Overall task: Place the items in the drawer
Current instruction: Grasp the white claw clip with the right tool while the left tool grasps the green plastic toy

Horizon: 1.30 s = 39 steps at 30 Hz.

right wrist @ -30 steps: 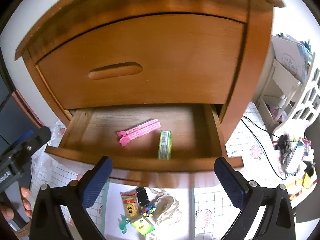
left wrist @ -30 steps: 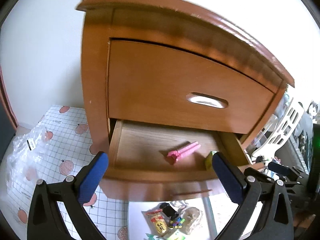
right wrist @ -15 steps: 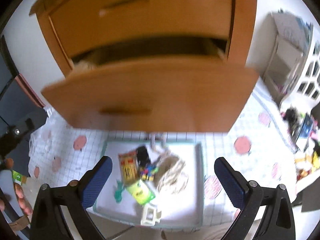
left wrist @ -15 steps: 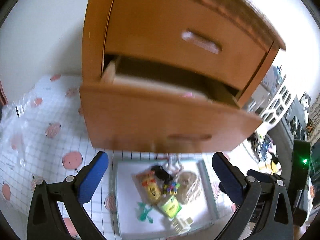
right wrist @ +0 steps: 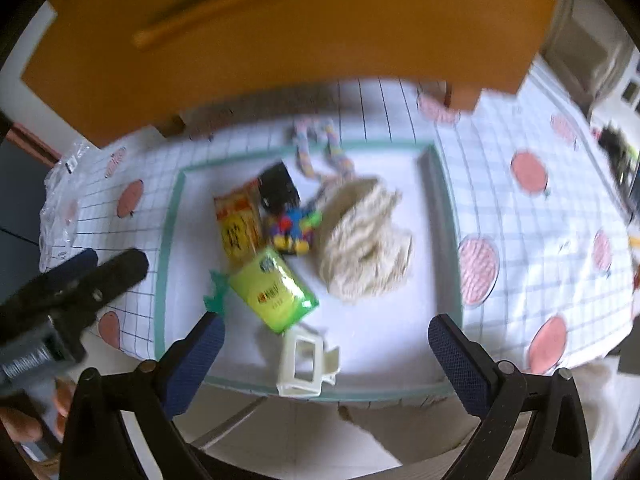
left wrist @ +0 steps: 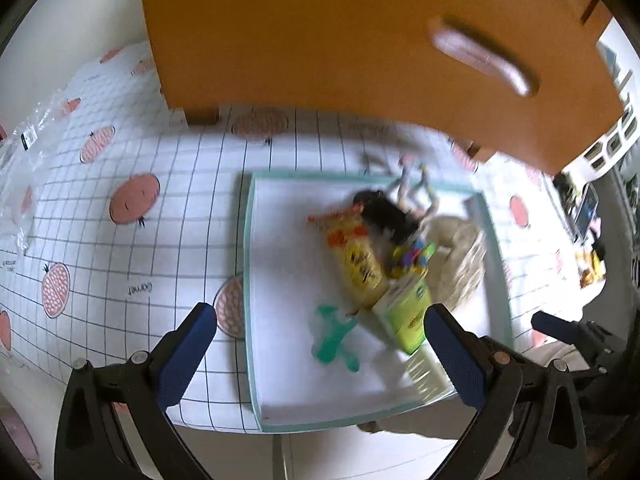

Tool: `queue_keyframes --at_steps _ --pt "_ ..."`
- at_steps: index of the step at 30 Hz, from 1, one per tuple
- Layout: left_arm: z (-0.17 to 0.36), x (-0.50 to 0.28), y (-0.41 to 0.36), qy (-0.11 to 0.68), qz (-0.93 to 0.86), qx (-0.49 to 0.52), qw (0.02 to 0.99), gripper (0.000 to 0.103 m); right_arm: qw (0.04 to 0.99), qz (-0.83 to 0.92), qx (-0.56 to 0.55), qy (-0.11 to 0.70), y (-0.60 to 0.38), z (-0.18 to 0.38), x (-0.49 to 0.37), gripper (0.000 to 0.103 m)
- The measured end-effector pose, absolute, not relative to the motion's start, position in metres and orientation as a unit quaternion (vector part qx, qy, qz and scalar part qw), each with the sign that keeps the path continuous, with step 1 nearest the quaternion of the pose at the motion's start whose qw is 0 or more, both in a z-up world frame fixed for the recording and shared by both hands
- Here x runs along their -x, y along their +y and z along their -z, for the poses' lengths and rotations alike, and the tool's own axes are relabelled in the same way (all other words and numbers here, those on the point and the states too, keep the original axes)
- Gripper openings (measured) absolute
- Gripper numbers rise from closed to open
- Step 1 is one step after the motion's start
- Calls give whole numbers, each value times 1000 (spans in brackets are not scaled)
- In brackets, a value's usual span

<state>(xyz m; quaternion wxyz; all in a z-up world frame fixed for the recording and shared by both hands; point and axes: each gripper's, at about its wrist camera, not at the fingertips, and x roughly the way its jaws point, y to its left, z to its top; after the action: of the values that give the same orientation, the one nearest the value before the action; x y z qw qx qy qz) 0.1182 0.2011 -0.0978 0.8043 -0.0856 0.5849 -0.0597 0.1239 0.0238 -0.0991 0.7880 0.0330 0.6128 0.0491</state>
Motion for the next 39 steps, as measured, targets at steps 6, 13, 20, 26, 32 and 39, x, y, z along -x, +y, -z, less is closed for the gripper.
queue_keyframes --at_steps 6,13,20,26,32,39 --pt "124 -115 200 608 53 91 787 103 756 -33 -35 652 19 128 -121 103" --pt "136 -115 201 616 63 104 778 93 736 -40 -43 674 17 145 -118 103" --pt "144 -114 199 623 71 103 773 91 726 -48 -39 684 25 151 -119 101" --pt "155 -114 194 633 76 98 764 81 708 -52 -38 703 29 165 -116 98" --pt "166 -116 189 640 76 94 759 76 698 -54 -43 713 24 175 -112 90" --pt "173 -122 184 642 76 88 758 70 694 -62 -41 716 30 186 -115 72"
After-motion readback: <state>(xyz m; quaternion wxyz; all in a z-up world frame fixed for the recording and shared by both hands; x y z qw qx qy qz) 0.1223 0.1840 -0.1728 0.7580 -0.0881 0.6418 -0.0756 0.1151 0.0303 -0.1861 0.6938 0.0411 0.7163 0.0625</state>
